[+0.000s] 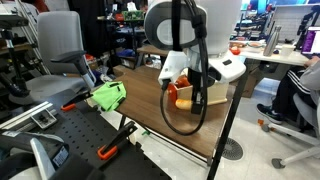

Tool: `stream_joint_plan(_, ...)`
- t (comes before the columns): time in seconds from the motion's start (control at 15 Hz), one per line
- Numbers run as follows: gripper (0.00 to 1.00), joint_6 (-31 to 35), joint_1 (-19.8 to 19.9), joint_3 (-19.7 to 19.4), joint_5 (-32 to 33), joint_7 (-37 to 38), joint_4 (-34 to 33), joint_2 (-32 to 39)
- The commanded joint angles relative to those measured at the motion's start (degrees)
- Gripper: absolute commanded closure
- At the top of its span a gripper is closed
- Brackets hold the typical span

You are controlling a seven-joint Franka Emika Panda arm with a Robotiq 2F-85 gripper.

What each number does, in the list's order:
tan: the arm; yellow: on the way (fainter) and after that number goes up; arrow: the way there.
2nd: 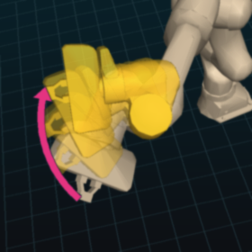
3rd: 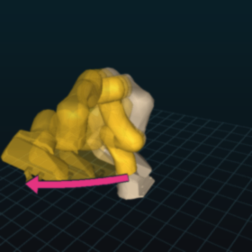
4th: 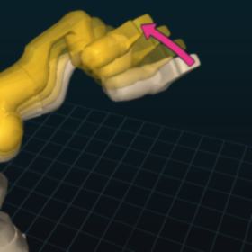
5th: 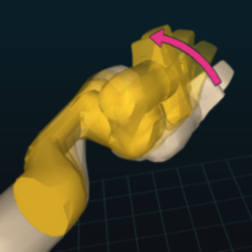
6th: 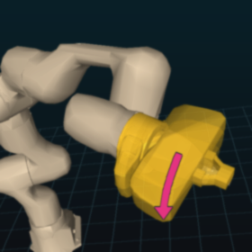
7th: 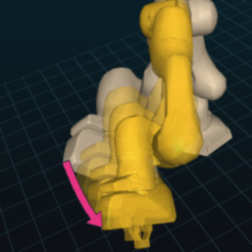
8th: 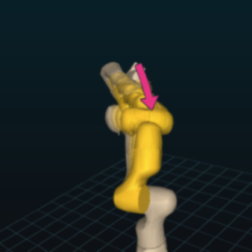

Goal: Move the brown object to the left

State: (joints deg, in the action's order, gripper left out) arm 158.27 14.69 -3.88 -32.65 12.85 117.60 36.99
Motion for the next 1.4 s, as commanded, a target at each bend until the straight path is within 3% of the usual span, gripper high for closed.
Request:
stream_joint_plan(0.0, 0.87, -5.3, -0.4, 0.0, 2.3, -0.6, 6.6, -9.6)
stream_joint_plan(0.2, 0.87, -7.5, -2.0, 0.0, 4.4, -0.9, 10.3, -15.8)
stream_joint_plan(0.6, 0.87, -10.0, -9.4, 0.4, 11.7, 1.7, 15.9, -23.7)
stream_joint_plan(1.0, 0.87, -9.6, -16.3, 3.4, 16.2, 4.3, 14.5, -22.9)
stream_joint_plan(1.33, 0.87, -9.6, -20.3, 6.0, 17.7, 5.9, 8.9, -17.8)
